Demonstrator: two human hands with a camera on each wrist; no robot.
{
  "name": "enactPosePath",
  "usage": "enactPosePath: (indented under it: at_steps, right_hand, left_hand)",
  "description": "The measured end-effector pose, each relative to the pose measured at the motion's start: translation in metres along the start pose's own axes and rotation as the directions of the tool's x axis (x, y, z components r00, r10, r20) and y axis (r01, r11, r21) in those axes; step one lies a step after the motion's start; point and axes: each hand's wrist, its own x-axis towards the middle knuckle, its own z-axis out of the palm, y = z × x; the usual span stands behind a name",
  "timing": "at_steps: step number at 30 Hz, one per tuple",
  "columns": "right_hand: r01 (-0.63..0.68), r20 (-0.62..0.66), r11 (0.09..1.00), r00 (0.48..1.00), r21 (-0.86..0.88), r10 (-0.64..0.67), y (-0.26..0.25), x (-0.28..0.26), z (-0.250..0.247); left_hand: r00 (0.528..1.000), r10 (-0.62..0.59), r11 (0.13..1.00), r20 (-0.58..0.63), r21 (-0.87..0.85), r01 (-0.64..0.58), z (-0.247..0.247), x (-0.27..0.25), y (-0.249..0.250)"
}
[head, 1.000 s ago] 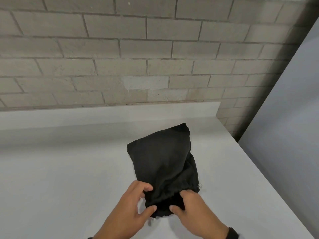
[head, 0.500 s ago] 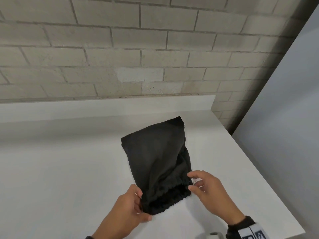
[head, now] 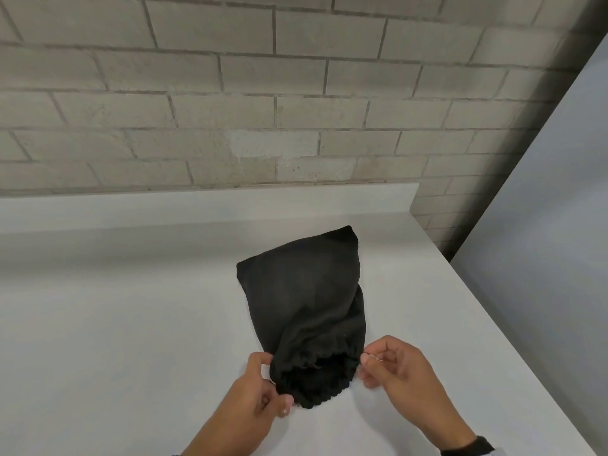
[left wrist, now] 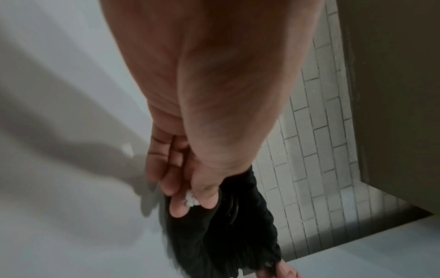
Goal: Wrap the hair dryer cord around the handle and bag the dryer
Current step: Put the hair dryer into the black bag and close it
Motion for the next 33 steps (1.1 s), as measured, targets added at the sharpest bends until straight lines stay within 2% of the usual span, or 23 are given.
enactPosePath:
  at_steps: [4,8,12,13,16,19,21,23,26,28,30,33]
  right_hand:
    - [0.011,-0.042,0.999,0.999,-0.031,-0.012,0.001,-0.004,-0.013]
    - [0.014,-0.023,0.995,1.0,-0.095,-0.016,0.013,-0.009,-0.029]
    - [-0.01,0.015,0.984,1.0,-0.18,0.013,0.026,-0.021,-0.035]
    - [-0.012,-0.005,0.98,1.0,-0.198,0.011,0.029,-0.023,-0.041]
    - [-0.029,-0.076,0.964,0.997,-0.263,0.009,0.038,-0.028,-0.062]
    - [-0.055,-0.062,0.956,0.997,-0.287,0.039,0.038,-0.032,-0.073]
    - [-0.051,-0.008,0.969,0.999,-0.243,0.051,0.029,-0.031,-0.075]
    - [-0.031,0.048,0.993,0.998,-0.112,0.036,0.014,-0.027,-0.072]
    - [0.012,0.077,0.998,0.997,0.061,-0.017,-0.012,-0.017,-0.058]
    - [0.057,0.059,0.991,0.996,0.119,-0.065,-0.027,-0.005,-0.043]
    - [0.083,0.019,0.985,0.996,0.152,-0.087,-0.038,0.012,-0.026]
    - [0.03,-0.066,0.975,0.998,0.219,-0.016,-0.043,0.041,0.002]
  left_hand:
    - [0.997,0.053,0.992,-0.05,0.121,-0.047,-0.016,-0.008,-0.016]
    - [0.976,0.179,0.965,-0.128,0.215,-0.149,-0.037,-0.018,-0.031]
    - [0.954,0.189,0.943,-0.234,0.315,-0.109,-0.046,-0.02,-0.048]
    - [0.943,0.19,0.939,-0.272,0.33,-0.094,-0.049,-0.018,-0.058]
    - [0.869,0.243,0.935,-0.432,0.344,-0.09,-0.07,-0.02,-0.084]
    - [0.843,0.211,0.95,-0.495,0.308,-0.057,-0.082,-0.028,-0.086]
    - [0.847,0.226,0.95,-0.481,0.299,-0.084,-0.085,-0.029,-0.077]
    - [0.861,0.24,0.956,-0.447,0.264,-0.129,-0.087,-0.025,-0.066]
    - [0.855,0.25,0.965,-0.454,0.194,-0.179,-0.09,-0.012,-0.045]
    - [0.85,0.255,0.967,-0.46,0.121,-0.224,-0.089,0.001,-0.025]
    - [0.865,0.236,0.969,-0.443,0.041,-0.244,-0.086,0.017,-0.004]
    - [0.89,0.196,0.969,-0.411,-0.06,-0.242,-0.076,0.046,0.02]
